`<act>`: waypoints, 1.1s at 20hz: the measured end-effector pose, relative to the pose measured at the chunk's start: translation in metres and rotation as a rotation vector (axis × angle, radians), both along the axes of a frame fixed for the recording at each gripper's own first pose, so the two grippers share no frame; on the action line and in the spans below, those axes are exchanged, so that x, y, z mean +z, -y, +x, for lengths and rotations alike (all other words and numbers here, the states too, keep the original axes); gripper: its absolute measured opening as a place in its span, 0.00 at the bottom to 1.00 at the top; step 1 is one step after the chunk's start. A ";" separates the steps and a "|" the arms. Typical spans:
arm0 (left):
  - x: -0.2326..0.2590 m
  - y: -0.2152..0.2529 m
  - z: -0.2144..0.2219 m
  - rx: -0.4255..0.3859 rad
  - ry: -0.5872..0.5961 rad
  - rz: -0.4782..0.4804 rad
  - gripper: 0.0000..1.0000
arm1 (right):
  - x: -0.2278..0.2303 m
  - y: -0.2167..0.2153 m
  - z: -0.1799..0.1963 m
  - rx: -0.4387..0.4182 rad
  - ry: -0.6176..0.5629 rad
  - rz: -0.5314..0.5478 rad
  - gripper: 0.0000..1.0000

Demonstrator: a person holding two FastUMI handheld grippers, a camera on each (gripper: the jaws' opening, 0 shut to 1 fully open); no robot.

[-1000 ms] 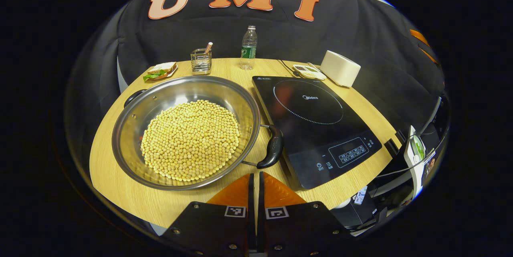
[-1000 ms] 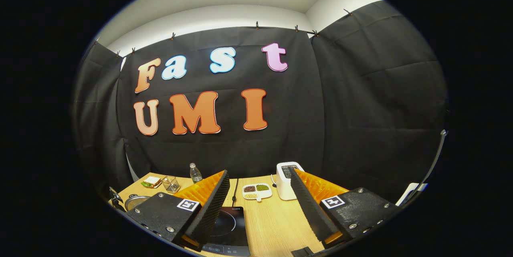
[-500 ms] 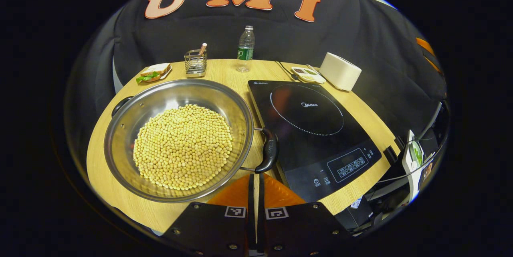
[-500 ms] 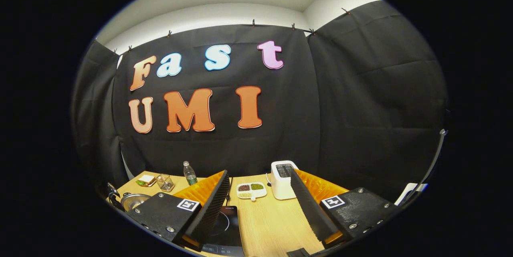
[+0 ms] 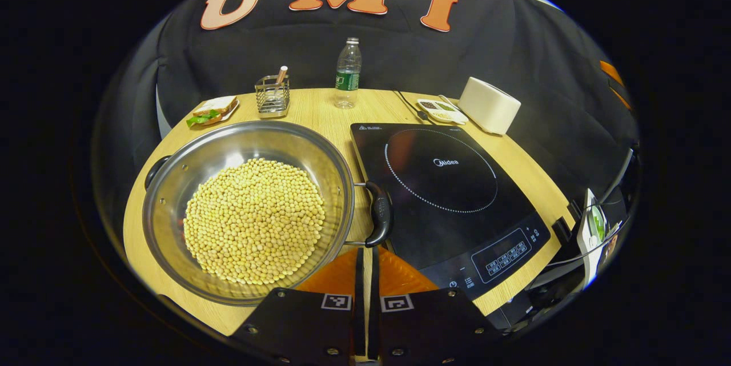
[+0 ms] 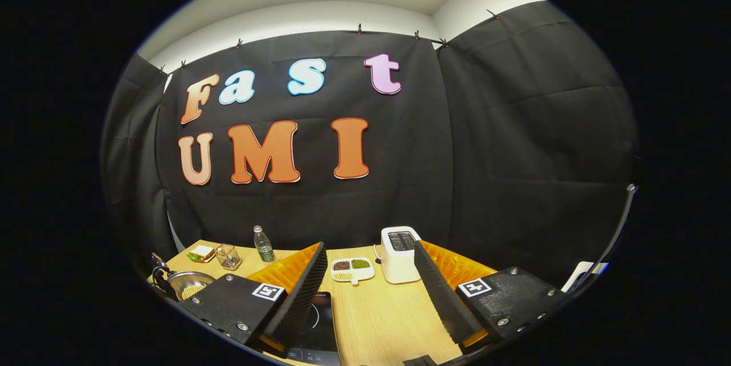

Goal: First push the handle of the pot to place it horizontally, then grasp the pot with both hands and set it on the induction cooktop.

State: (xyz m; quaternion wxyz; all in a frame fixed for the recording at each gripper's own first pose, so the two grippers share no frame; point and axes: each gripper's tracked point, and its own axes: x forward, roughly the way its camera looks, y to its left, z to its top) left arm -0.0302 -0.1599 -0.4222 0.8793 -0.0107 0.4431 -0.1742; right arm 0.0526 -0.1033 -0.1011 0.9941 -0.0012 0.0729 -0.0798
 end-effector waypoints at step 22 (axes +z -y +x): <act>0.040 0.009 0.022 -0.069 0.102 -0.096 0.02 | -0.029 -0.028 0.019 -0.024 -0.053 0.025 0.95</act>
